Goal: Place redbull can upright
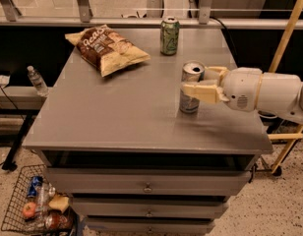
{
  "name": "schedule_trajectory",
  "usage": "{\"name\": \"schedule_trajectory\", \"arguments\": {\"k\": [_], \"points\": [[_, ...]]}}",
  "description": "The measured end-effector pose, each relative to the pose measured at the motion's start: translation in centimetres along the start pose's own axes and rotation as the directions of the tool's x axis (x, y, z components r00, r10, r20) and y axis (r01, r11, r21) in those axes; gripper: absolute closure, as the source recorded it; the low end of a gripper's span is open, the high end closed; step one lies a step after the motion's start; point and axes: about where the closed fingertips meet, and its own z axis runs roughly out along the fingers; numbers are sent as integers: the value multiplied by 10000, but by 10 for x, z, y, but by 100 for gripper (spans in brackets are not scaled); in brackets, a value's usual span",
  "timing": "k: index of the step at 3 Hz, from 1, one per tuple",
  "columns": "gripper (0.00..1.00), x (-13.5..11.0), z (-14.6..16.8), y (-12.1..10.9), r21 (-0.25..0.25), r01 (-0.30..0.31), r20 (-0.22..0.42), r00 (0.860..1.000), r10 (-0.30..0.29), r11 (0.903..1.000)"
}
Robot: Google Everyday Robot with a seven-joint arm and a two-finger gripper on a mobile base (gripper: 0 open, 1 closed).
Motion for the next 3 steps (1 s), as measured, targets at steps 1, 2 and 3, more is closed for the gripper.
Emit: {"name": "schedule_trajectory", "arguments": {"k": [1, 2, 3], "points": [[58, 1, 2, -1, 41, -133, 1, 9999, 133, 9999], [35, 1, 4, -3, 82, -249, 2, 9997, 249, 9997], [12, 2, 6, -4, 122, -357, 5, 9994, 357, 9993]]}}
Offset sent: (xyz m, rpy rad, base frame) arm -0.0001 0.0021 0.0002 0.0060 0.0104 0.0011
